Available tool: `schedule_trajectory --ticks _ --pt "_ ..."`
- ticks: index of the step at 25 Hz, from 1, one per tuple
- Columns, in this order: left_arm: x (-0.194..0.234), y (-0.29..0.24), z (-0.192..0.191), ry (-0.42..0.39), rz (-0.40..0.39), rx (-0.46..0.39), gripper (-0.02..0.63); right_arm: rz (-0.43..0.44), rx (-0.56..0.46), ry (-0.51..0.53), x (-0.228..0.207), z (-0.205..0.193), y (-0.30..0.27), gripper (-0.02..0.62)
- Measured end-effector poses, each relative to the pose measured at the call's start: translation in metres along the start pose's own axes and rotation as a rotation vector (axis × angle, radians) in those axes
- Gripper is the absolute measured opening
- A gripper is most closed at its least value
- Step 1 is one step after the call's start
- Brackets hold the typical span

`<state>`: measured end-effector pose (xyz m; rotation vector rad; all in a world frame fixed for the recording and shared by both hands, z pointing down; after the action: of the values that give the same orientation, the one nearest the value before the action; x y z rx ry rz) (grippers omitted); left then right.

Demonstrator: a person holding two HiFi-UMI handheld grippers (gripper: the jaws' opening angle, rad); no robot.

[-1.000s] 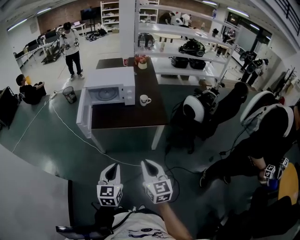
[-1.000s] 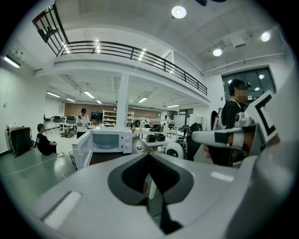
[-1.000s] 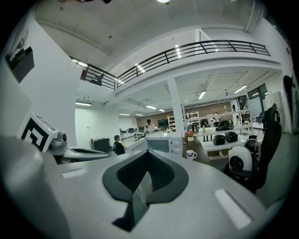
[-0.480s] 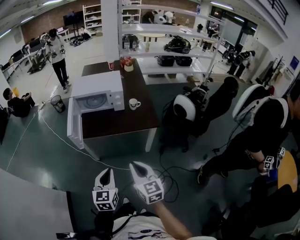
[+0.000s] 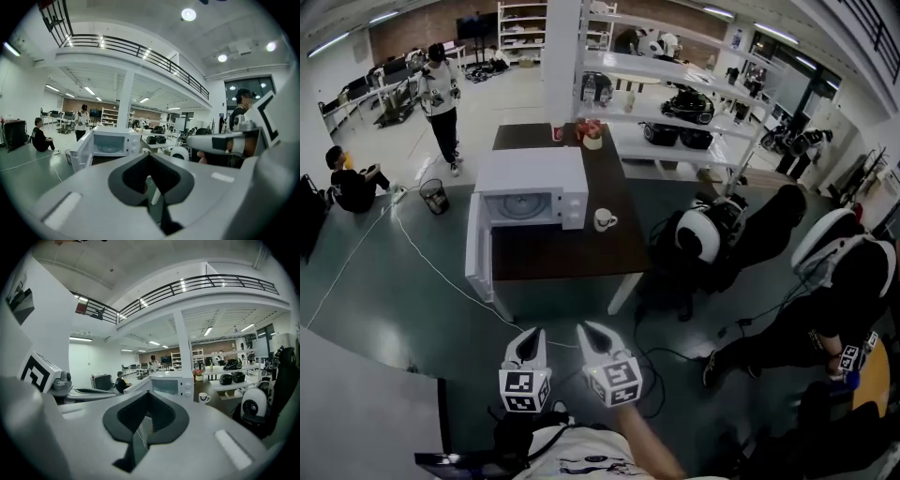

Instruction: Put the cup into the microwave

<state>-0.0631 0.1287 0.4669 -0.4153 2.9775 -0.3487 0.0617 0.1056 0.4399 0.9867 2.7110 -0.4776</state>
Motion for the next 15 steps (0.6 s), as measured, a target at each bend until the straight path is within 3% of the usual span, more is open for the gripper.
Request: schedule_trajectory --ticks 15 --pt "0.027 -0.033 -0.019 0.073 -0.008 0.067 -0.002 -0.003 0.101 0.01 -0.014 -0.009 -0.047 0.002"
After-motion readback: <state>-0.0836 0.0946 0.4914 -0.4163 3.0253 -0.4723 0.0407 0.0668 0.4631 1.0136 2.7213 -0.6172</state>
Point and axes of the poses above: the fingertips, and each gripper's own axes: y backward along the fingers, x to its left, z out of its top, the point moved 4 cm from there along y, backward along the fingers, and after that the axes turned 12 degrees about -y, right-handed, at the moved point
